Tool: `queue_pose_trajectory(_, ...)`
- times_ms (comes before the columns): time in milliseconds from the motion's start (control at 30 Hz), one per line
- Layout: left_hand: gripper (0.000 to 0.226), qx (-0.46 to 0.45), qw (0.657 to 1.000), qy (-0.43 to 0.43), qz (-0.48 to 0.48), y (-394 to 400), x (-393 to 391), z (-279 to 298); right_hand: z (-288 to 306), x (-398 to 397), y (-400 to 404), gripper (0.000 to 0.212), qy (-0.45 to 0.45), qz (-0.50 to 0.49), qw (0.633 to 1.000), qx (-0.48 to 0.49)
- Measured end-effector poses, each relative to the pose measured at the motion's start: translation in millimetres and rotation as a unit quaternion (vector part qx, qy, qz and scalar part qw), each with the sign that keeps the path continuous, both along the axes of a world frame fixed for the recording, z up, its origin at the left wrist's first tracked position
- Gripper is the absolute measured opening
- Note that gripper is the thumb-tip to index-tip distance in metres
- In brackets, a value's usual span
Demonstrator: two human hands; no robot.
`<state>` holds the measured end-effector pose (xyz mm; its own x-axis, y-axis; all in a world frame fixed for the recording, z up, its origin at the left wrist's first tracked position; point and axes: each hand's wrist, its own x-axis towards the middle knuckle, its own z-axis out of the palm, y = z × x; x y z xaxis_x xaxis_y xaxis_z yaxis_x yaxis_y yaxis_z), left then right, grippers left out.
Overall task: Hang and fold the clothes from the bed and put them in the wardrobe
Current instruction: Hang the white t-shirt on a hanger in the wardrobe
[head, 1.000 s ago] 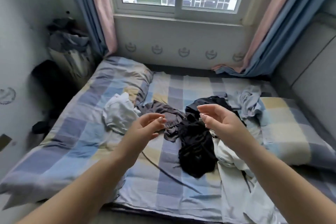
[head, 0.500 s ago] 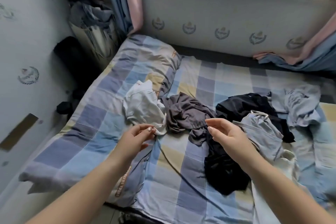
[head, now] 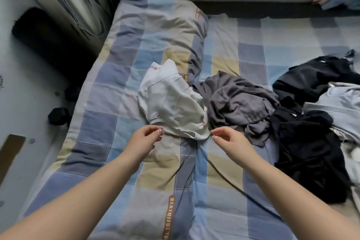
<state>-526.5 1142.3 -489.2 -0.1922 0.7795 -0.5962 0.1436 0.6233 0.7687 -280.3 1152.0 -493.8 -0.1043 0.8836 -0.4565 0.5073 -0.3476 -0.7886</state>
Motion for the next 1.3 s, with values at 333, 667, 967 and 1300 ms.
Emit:
queue_pose_trajectory(333, 0.039, 0.037, 0.993, 0.115, 0.001, 45, -62, -198, -222, -56, 42, 0.048, -0.138, 0.148, 0.979, 0.007)
queue_pose_trajectory(667, 0.049, 0.066, 0.986, 0.155, -0.001, 87, -60, -262, -276, -57, 54, 0.03, -0.212, 0.158, 0.961, 0.076)
queue_pose_trajectory(967, 0.011, 0.112, 0.954, 0.271, 0.059, 84, -36, -163, -165, -6, 29, 0.008, -0.133, 0.104, 0.97, 0.176)
queue_pose_trajectory(1300, 0.016, 0.229, 0.898, 0.351, -0.133, 67, -3, 35, 56, 64, 2, 0.008, -0.142, 0.098, 0.94, 0.296)
